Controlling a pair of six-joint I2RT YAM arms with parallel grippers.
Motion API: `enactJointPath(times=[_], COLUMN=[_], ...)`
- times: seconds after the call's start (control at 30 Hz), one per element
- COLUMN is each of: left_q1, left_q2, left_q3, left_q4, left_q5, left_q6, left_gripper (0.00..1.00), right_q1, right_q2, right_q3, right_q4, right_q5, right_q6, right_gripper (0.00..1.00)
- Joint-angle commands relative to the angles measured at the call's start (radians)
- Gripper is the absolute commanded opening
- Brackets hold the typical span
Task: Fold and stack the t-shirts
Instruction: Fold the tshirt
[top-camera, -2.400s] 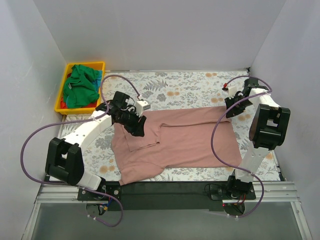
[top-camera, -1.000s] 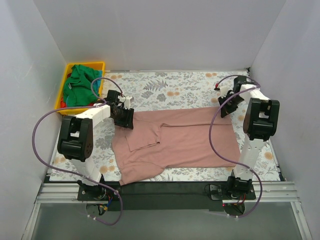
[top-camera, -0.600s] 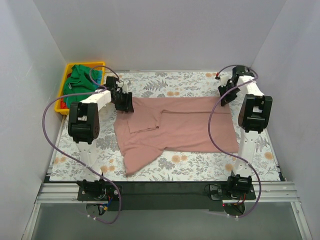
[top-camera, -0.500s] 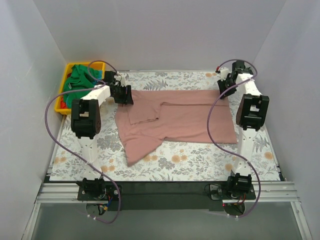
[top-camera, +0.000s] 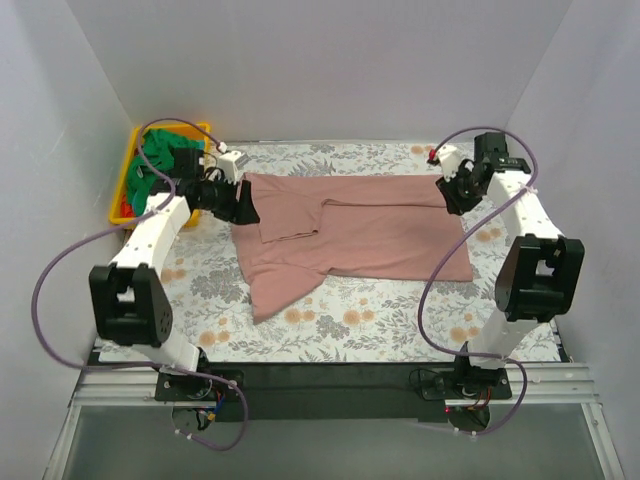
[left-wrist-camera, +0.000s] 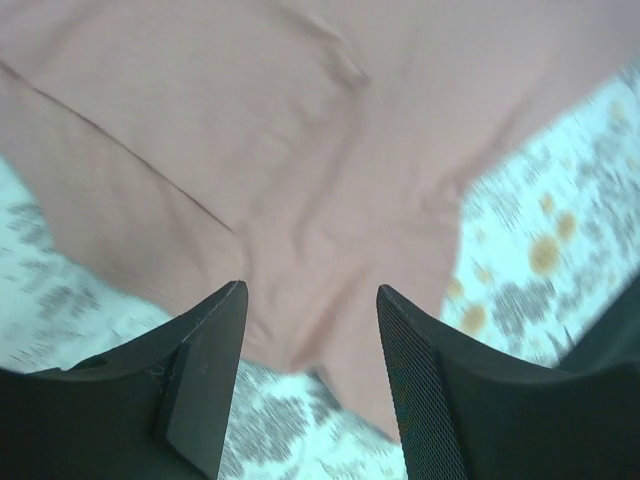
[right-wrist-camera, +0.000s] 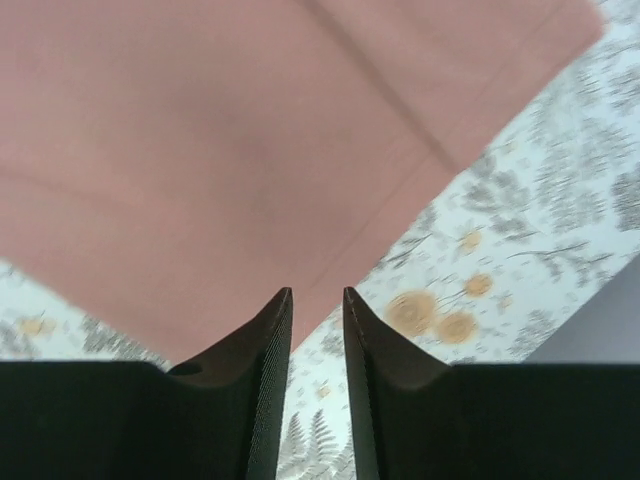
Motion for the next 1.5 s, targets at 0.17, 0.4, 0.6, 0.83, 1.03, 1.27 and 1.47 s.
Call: enactJointPath(times=[0.17,0.4,0.6,0.83,1.03,1.27,1.47], left_q1=[-0.201,-0.303,-0.343,-0.372,-0.398,-0.413,-0.415], left_q2=[-0.386,-0.417,-0.408,-0.386,-0.362,-0.306,-0.303], left_q3=[-0.431,-0.565,-0.586,-0.631,-0.689,-0.735,-0.726], left_q4=[-0.146,-0.064,-0.049,-0.026,0.026,0.08,0.052], left_q5=[0.014,-0.115,-0.169,-0.207,-0.266,-0.307,-0.307], left_q6=[0.272,0.286,0.314,0.32,0.309,0.3,0.294], left_gripper=[0.52,0.52,0.54,0.56,0.56,0.55,0.11], right_q1=[0.026,0.029,0.032,0.032,0.032,0.032,0.032], right_q2=[-0.158,-0.19,-0.186,-0.227,-0.219,-0.184,-0.181], right_q3=[-0.389,-0.478,-0.533,-0.611,-0.679,-0.697,-0.696], right_q4=[-0.054,0.001,0.061,0.099,0.172,0.242,0.251], right_q5=[0.019,0.058,0.131,0.176,0.213,0.285,0.318], right_q6=[-0.13,-0.147,-0.177,-0.223,-0.244,-0.253,-0.253], right_gripper=[0.29,0.3,0.3,0.39,0.4,0.36,0.07])
